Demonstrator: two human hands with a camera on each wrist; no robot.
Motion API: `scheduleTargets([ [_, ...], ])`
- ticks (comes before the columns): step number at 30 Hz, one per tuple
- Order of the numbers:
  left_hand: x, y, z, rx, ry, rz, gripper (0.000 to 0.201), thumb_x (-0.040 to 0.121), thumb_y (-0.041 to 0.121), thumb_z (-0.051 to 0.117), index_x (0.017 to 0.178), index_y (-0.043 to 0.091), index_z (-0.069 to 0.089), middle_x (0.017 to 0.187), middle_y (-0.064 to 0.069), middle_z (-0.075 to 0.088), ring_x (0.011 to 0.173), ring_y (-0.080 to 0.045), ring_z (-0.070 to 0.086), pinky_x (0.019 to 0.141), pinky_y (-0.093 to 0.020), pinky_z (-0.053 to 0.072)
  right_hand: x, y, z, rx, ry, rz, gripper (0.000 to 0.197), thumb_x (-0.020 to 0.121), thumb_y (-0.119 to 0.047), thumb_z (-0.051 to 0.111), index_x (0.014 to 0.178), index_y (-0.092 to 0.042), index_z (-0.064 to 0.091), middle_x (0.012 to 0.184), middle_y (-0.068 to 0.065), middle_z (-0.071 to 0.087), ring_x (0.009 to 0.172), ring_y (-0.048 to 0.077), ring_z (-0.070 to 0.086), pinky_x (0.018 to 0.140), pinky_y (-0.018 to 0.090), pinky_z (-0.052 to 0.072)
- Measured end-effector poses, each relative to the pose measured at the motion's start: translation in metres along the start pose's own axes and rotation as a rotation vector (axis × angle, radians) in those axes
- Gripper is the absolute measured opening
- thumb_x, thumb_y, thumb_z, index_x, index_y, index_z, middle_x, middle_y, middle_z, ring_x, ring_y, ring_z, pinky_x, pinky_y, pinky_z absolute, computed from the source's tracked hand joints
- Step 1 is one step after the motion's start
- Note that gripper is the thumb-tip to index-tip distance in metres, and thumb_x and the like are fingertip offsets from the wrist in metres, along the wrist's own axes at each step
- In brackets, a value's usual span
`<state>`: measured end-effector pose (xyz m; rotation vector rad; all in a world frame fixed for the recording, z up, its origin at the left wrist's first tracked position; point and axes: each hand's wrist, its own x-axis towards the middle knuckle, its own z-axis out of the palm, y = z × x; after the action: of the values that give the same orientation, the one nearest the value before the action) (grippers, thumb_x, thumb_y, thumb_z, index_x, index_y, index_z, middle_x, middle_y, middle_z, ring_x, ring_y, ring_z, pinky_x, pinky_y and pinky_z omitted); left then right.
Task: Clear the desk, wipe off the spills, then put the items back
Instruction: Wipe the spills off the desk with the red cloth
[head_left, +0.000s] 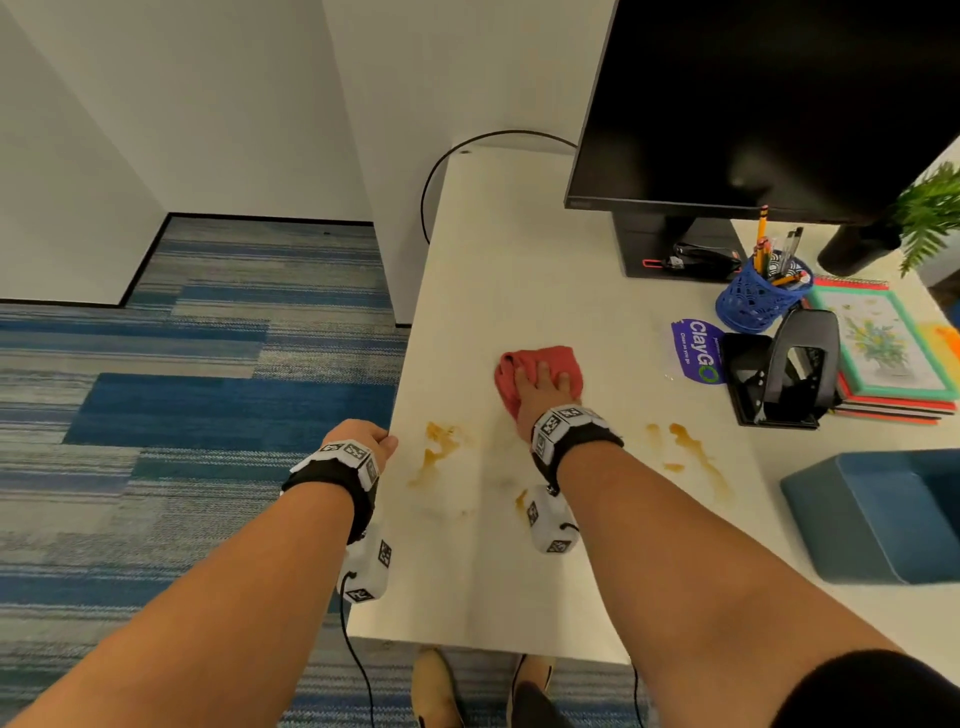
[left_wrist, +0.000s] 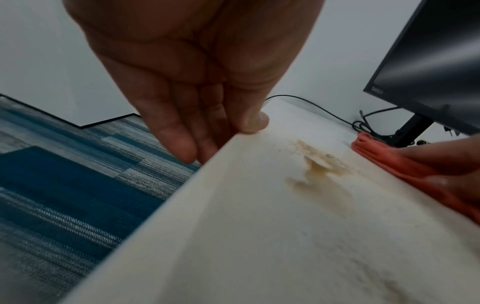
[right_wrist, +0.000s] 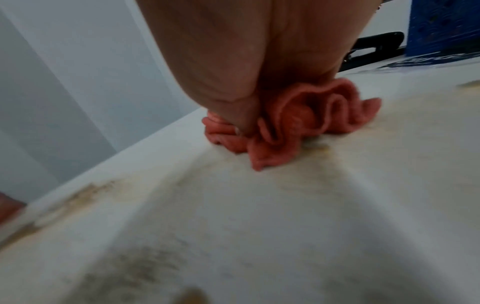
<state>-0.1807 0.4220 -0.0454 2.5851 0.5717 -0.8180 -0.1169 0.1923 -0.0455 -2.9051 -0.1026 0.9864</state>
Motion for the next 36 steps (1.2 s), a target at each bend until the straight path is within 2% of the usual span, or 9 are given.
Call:
scheduleTargets([
  [8, -0.019, -0.016, 0.008, 0.038, -0.167, 0.033, 0.035, 0.087, 0.027, 0.064, 0.122, 0.020, 0.063, 0.117, 0.000, 0.067, 0.102, -0.022, 0.065, 0.088, -0.030, 0.054, -0.033, -0.043, 0.028, -0.033, 0.021, -0.456, 0.062, 0.093, -0.019, 0.053, 0.149, -0.029, 0.029, 0.161, 0.003, 0.010, 0.148, 0.034, 0.008, 0.120, 0.049, 0.011],
  [12, -0.025, -0.020, 0.012, 0.117, -0.133, 0.021, 0.033, 0.091, 0.033, 0.059, 0.120, 0.018, 0.064, 0.115, -0.002, 0.068, 0.104, -0.022, 0.065, 0.092, -0.032, 0.053, -0.023, -0.022, 0.010, 0.007, -0.002, -0.222, 0.091, 0.082, -0.015, 0.069, 0.152, -0.032, 0.014, 0.162, 0.001, 0.003, 0.148, 0.035, 0.005, 0.118, 0.051, 0.019],
  [15, -0.026, -0.022, 0.015, 0.156, -0.113, 0.027, 0.033, 0.092, 0.035, 0.056, 0.118, 0.016, 0.066, 0.116, -0.003, 0.067, 0.107, -0.022, 0.063, 0.093, -0.031, 0.051, -0.015, -0.039, 0.015, -0.052, -0.035, -0.141, 0.096, 0.086, -0.023, 0.064, 0.152, -0.037, -0.003, 0.161, 0.002, -0.010, 0.147, 0.039, -0.004, 0.118, 0.057, 0.012],
  [19, -0.024, -0.022, 0.017, 0.161, -0.098, 0.022, 0.032, 0.091, 0.033, 0.057, 0.115, 0.013, 0.067, 0.115, -0.006, 0.068, 0.105, -0.023, 0.063, 0.089, -0.030, 0.050, -0.026, -0.069, 0.038, -0.137, -0.025, -0.370, 0.067, 0.098, -0.024, 0.045, 0.152, -0.038, 0.008, 0.162, -0.001, -0.009, 0.148, 0.036, -0.007, 0.117, 0.059, 0.008],
  [22, -0.021, -0.021, 0.017, 0.170, -0.107, 0.026, 0.030, 0.090, 0.031, 0.057, 0.110, 0.012, 0.069, 0.110, -0.007, 0.069, 0.102, -0.024, 0.065, 0.086, -0.030, 0.052, -0.032, -0.057, 0.049, -0.181, -0.043, -0.515, 0.061, 0.097, -0.018, 0.047, 0.150, -0.037, 0.023, 0.162, -0.004, 0.001, 0.149, 0.031, -0.001, 0.120, 0.053, 0.008],
  [26, -0.020, -0.020, 0.018, 0.202, -0.096, 0.041, 0.029, 0.091, 0.030, 0.056, 0.109, 0.012, 0.069, 0.107, -0.005, 0.069, 0.095, -0.022, 0.063, 0.084, -0.029, 0.051, -0.034, -0.018, 0.032, -0.106, -0.026, -0.399, 0.067, 0.093, -0.015, 0.055, 0.151, -0.032, 0.025, 0.162, -0.001, 0.005, 0.149, 0.031, 0.004, 0.121, 0.045, 0.012],
  [30, -0.019, -0.021, 0.020, 0.218, -0.093, 0.051, 0.027, 0.090, 0.030, 0.056, 0.107, 0.013, 0.070, 0.092, -0.002, 0.060, 0.083, -0.020, 0.054, 0.073, -0.026, 0.046, -0.020, -0.038, 0.022, -0.111, -0.017, -0.207, 0.069, 0.097, -0.032, 0.048, 0.153, -0.034, 0.008, 0.162, 0.002, -0.007, 0.146, 0.041, 0.000, 0.117, 0.056, 0.016],
  [34, -0.018, -0.024, 0.022, 0.186, -0.082, 0.043, 0.014, 0.089, 0.028, 0.057, 0.078, 0.020, 0.060, 0.089, -0.001, 0.056, 0.080, -0.020, 0.053, 0.069, -0.024, 0.041, -0.029, -0.075, 0.044, -0.181, -0.038, -0.397, 0.063, 0.098, -0.029, 0.048, 0.152, -0.036, 0.016, 0.162, -0.001, -0.004, 0.148, 0.037, -0.003, 0.118, 0.057, 0.013],
  [36, -0.017, -0.024, 0.021, 0.181, -0.080, 0.052, 0.012, 0.088, 0.028, 0.058, 0.083, 0.018, 0.063, 0.089, -0.001, 0.059, 0.080, -0.019, 0.054, 0.069, -0.024, 0.042, -0.037, -0.072, 0.051, -0.206, -0.034, -0.481, 0.060, 0.098, -0.024, 0.047, 0.151, -0.035, 0.021, 0.162, -0.002, 0.000, 0.149, 0.032, -0.001, 0.120, 0.052, 0.010],
])
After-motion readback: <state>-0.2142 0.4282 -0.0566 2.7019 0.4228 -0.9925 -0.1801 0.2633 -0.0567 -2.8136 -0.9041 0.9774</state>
